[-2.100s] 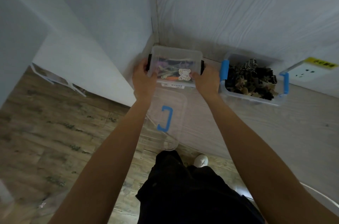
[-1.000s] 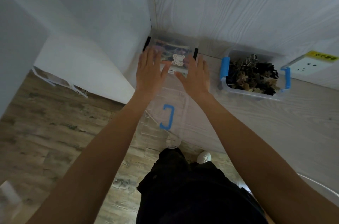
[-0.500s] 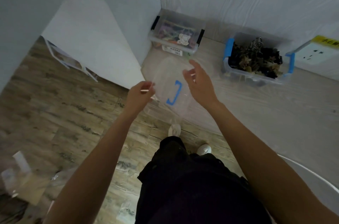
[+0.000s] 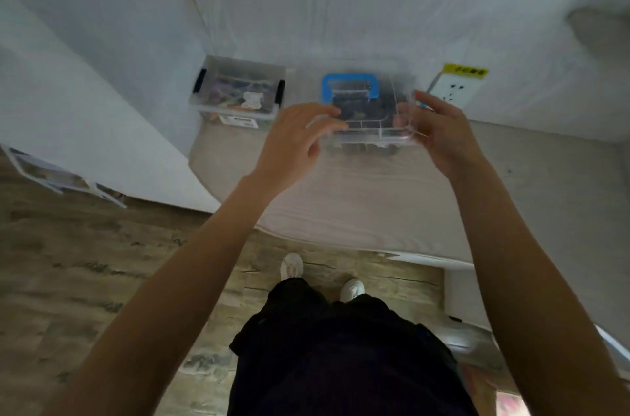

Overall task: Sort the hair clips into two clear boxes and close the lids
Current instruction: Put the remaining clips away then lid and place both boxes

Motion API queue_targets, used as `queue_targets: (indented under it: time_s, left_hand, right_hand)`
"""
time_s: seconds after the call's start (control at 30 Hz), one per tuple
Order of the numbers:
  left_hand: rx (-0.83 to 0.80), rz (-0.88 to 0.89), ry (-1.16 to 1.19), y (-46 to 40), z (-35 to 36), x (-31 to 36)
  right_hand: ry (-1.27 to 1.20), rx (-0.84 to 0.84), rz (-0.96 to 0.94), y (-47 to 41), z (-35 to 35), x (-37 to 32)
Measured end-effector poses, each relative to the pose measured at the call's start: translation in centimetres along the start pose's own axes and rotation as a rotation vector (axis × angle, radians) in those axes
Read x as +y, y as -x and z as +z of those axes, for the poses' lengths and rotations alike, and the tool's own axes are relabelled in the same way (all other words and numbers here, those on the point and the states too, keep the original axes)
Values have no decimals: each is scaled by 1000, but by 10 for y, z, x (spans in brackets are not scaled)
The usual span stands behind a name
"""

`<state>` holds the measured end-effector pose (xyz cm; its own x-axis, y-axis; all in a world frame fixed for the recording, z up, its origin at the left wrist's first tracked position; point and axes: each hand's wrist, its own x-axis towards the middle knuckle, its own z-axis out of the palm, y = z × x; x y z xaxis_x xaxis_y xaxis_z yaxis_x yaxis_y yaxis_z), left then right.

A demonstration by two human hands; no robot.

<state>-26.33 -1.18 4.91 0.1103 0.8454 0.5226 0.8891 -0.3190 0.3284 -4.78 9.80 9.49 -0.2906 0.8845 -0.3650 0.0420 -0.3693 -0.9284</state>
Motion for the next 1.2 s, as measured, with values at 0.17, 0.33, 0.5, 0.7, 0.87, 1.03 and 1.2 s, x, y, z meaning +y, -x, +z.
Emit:
queue_targets:
  time_s: [0.17,0.33,0.5,0.7,0.87,1.03,1.2]
  left_hand:
    - [-161,-144,2,-25,51,-4]
    - [-196,-509,223,-27,64,-7]
    - [-89,-485,31,-18,58,-24]
    - [-58,-729,270,-34,55,-19]
    - [-64,-825,296,-38,61,-18]
    - [-55,-855,241,-40,67,-20]
    - [-120,-946,319,-37,72,-30]
  right_hand:
    - [-32,185,56,-15,-43,17]
    - [-136,294,79,-21,-72,25]
    - [3,204,72,-33,-62,25]
    - [216,126,19,-44,-34,26]
    - [786,198,-116,-52,-39,27]
    - [782,143,-65,-59,-47,34]
    - [912,193,-123,-70,-43,35]
